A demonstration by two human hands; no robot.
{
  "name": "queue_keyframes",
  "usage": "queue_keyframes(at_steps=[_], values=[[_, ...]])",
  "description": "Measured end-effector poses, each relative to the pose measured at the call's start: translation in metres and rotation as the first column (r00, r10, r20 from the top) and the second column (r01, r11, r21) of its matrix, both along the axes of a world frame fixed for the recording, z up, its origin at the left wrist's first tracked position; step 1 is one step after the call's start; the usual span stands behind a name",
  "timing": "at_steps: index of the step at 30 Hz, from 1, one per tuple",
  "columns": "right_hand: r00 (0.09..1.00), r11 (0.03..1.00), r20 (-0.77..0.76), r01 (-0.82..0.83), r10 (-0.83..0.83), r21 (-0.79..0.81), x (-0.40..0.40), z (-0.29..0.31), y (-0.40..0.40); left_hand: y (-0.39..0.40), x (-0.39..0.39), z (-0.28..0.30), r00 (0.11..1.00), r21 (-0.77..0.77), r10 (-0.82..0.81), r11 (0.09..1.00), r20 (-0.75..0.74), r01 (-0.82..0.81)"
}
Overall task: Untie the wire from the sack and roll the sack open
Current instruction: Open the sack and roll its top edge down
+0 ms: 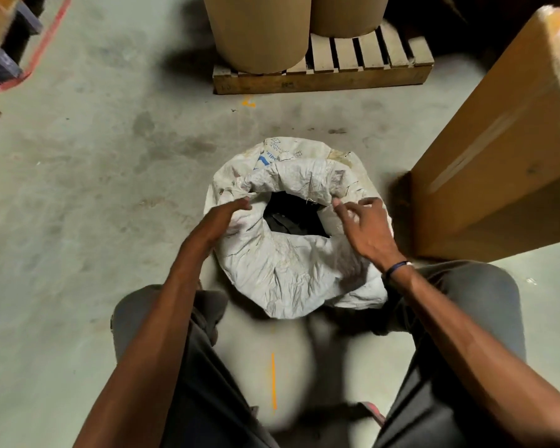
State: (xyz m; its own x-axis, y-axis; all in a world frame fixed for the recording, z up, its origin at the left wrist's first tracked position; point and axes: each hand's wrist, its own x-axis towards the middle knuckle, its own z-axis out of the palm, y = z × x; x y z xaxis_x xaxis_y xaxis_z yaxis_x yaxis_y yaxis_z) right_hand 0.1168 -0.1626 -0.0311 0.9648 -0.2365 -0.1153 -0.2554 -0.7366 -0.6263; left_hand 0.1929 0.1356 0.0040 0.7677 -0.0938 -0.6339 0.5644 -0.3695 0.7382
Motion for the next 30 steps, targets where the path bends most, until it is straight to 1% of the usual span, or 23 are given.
queue_keyframes(at_steps=[2,4,5,6,7,9,10,12,15,17,20,23,26,28,30], values=[[0.998,0.993,-0.056,-0.028,0.022,-0.113,-0.017,-0.007,0.016,-0.004,-0.016,-0.014,1.0,0.02,0.005,1.0,0.003,-0.005],[0.995,0.98,-0.092,-0.059,0.042,-0.19,-0.021,-0.009,0.023,-0.004,-0.024,-0.035,0.999,0.127,0.025,0.992,0.019,-0.027],[0.993,0.981,-0.111,-0.06,0.04,-0.183,-0.019,-0.011,0.022,-0.005,-0.028,-0.045,0.999,0.185,0.045,0.981,0.022,-0.049],[0.99,0.987,-0.136,-0.054,0.033,-0.152,-0.015,-0.012,0.02,-0.006,-0.032,-0.048,0.998,0.205,0.063,0.977,0.019,-0.065],[0.985,0.993,-0.169,-0.044,0.025,-0.111,-0.01,-0.014,0.018,-0.006,-0.034,-0.052,0.995,0.163,0.1,0.981,0.008,-0.1],[0.973,0.999,-0.229,-0.012,-0.001,-0.053,0.0,-0.015,0.012,-0.008,-0.03,-0.052,0.978,-0.021,0.201,0.979,-0.05,-0.202],[0.968,0.999,-0.252,0.006,-0.015,-0.037,0.004,-0.016,0.011,-0.009,-0.027,-0.052,0.966,-0.089,0.244,0.964,-0.083,-0.251],[0.96,0.999,-0.278,0.039,-0.039,-0.006,0.011,-0.02,0.009,-0.011,-0.019,-0.053,0.941,-0.186,0.323,0.923,-0.095,-0.336],[0.947,0.993,-0.311,0.104,-0.081,0.058,0.024,-0.027,0.007,-0.016,-0.011,-0.047,0.907,-0.253,0.406,0.871,-0.112,-0.421],[0.927,0.974,-0.349,0.189,-0.136,0.122,0.037,-0.031,0.004,-0.018,-0.005,-0.05,0.906,-0.256,0.407,0.869,-0.121,-0.424],[0.901,0.911,-0.356,0.342,-0.249,0.228,0.058,-0.042,-0.009,-0.017,0.004,-0.056,0.915,-0.244,0.376,0.882,-0.148,-0.402],[0.91,0.89,-0.338,0.346,-0.241,0.298,0.067,-0.05,-0.021,-0.018,0.009,-0.061,0.924,-0.242,0.342,0.894,-0.171,-0.376],[0.912,0.858,-0.344,0.352,-0.224,0.374,0.07,-0.043,-0.022,-0.022,0.012,-0.059,0.935,-0.219,0.313,0.913,-0.168,-0.345],[0.902,0.837,-0.38,0.362,-0.204,0.411,0.071,-0.038,-0.025,-0.024,0.016,-0.055,0.931,-0.194,0.336,0.913,-0.143,-0.359],[0.88,0.782,-0.43,0.409,-0.202,0.47,0.07,-0.027,-0.027,-0.025,0.02,-0.054,0.919,-0.196,0.378,0.898,-0.116,-0.394]])
